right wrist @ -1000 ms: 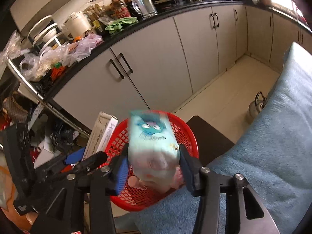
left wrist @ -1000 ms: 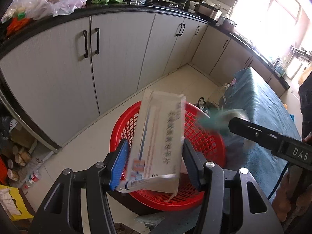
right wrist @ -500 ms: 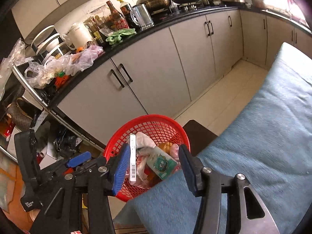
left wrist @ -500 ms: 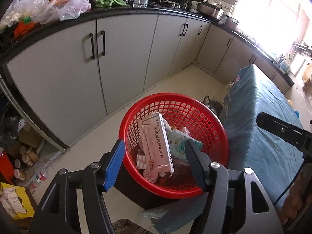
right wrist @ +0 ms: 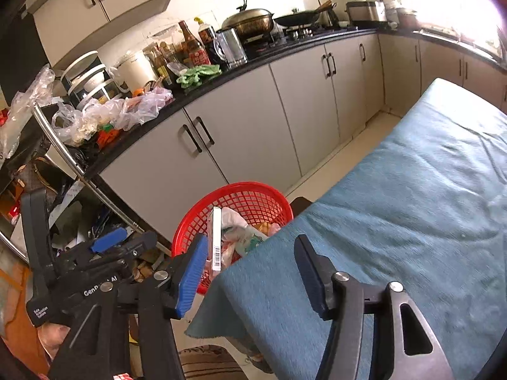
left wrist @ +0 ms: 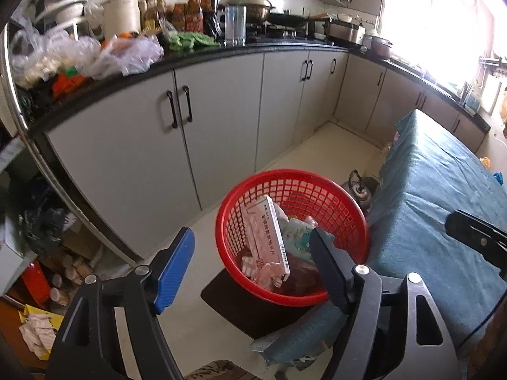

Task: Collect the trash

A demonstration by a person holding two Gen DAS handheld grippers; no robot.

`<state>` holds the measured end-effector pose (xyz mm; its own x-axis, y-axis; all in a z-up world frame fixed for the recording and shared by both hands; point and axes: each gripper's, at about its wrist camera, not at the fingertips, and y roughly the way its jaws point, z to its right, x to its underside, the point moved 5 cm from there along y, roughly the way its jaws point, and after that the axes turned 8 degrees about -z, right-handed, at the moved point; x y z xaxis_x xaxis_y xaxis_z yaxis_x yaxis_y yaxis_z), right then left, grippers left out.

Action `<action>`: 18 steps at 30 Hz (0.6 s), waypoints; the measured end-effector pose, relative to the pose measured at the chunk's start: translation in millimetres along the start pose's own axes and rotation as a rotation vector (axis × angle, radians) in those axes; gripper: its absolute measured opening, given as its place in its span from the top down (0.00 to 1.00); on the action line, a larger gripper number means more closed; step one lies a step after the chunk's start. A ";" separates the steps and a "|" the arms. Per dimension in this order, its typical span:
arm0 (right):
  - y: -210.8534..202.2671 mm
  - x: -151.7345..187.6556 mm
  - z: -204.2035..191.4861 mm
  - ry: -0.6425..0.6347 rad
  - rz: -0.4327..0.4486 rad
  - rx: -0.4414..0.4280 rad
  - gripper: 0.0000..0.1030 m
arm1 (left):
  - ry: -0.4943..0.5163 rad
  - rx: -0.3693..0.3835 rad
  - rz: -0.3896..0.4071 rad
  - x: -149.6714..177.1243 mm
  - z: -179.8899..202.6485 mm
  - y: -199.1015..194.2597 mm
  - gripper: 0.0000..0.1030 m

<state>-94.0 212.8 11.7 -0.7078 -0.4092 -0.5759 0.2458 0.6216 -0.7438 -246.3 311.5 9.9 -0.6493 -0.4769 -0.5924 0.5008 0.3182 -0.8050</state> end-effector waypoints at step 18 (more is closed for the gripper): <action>-60.4 39.4 14.2 0.029 0.092 0.037 0.34 | -0.009 -0.187 0.368 0.4 15.3 -93.1 0.01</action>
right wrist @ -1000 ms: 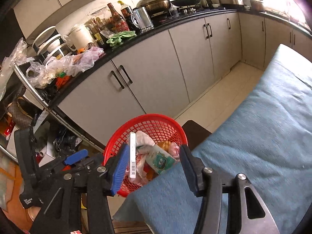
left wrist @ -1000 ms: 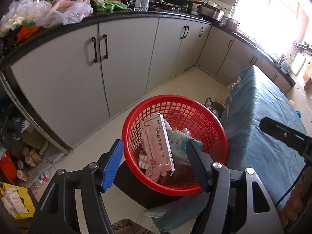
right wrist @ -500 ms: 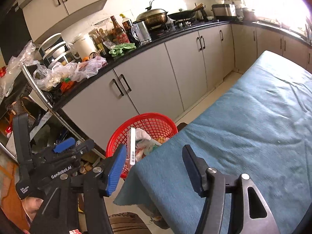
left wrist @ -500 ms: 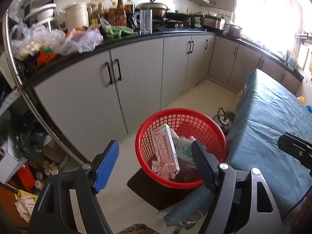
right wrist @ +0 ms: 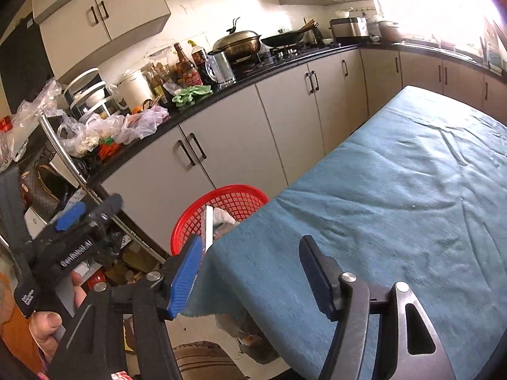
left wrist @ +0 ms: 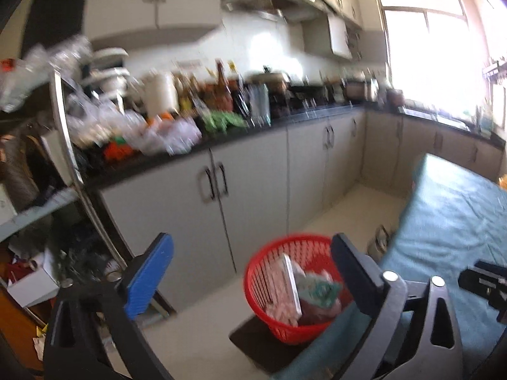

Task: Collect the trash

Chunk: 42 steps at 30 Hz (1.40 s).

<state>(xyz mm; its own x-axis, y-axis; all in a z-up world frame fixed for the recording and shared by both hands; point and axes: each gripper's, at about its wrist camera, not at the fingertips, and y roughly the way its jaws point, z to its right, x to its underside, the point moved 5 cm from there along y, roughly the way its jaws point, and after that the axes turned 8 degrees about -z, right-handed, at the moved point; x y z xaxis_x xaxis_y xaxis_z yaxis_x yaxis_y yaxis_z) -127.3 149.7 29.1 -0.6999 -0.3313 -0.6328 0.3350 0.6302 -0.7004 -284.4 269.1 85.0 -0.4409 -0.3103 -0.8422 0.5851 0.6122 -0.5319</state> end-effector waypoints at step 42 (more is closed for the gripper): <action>-17.1 48.9 -4.0 -0.051 0.030 0.155 0.25 | 0.047 -0.031 -0.188 57.8 8.8 20.2 0.00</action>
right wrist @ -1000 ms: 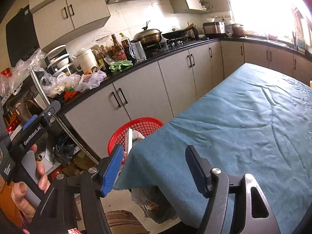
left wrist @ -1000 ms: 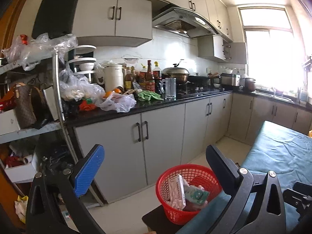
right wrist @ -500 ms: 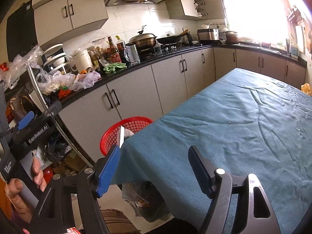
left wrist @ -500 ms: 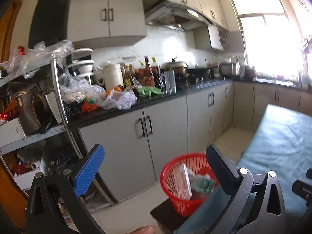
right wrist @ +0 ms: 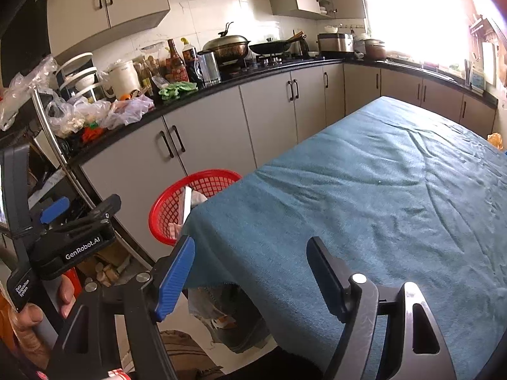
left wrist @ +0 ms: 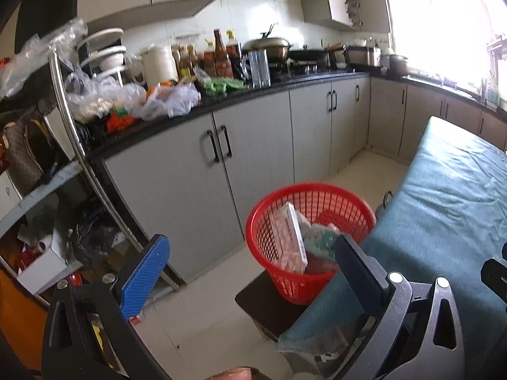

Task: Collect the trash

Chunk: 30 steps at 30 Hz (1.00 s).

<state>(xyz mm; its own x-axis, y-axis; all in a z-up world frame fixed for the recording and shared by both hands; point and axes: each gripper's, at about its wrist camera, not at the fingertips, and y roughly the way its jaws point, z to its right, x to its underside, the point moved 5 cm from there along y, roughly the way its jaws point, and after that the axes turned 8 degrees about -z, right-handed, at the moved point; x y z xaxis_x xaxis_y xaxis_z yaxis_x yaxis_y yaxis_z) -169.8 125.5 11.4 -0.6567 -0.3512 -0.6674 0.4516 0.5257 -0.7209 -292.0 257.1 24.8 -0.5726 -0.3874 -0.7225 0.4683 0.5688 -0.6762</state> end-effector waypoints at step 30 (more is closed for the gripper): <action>20.3 2.7 -17.9 -0.039 -0.045 0.023 0.24 | -0.031 0.093 -0.125 12.3 -5.6 29.0 0.00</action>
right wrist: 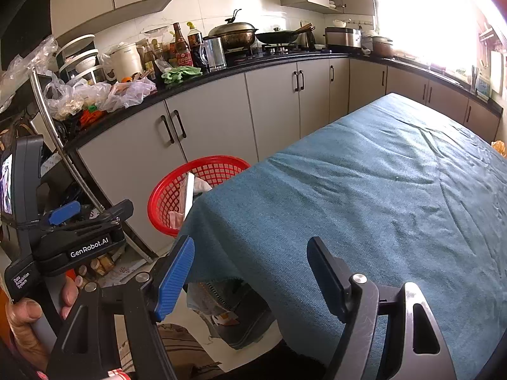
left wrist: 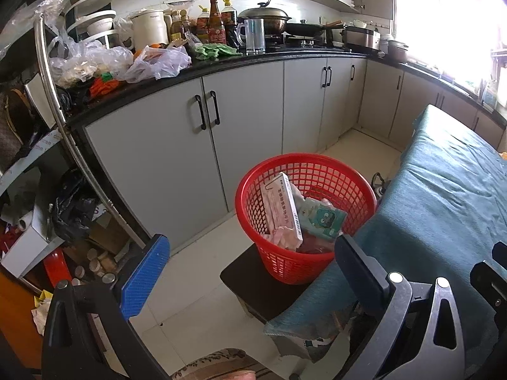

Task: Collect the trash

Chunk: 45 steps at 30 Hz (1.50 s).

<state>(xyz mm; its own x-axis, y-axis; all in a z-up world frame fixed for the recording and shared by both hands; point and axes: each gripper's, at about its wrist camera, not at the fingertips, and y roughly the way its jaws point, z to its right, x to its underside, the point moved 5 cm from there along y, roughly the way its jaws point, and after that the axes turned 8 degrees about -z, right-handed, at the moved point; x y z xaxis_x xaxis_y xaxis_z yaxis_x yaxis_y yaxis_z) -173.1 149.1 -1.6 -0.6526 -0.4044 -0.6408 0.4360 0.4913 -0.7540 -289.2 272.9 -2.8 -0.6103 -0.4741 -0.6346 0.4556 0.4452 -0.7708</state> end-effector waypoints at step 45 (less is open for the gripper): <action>3.6 5.1 -9.4 -0.010 -0.008 -0.004 0.24 | -0.010 0.025 -0.044 6.0 -2.5 9.5 0.00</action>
<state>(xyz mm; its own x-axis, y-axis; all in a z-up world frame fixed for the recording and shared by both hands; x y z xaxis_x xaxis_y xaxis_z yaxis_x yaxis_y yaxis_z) -180.7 156.1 -6.3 -0.6500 -0.4155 -0.6362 0.4287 0.4908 -0.7585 -290.1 276.1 -13.8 -0.6238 -0.5007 -0.6001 0.4446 0.4042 -0.7994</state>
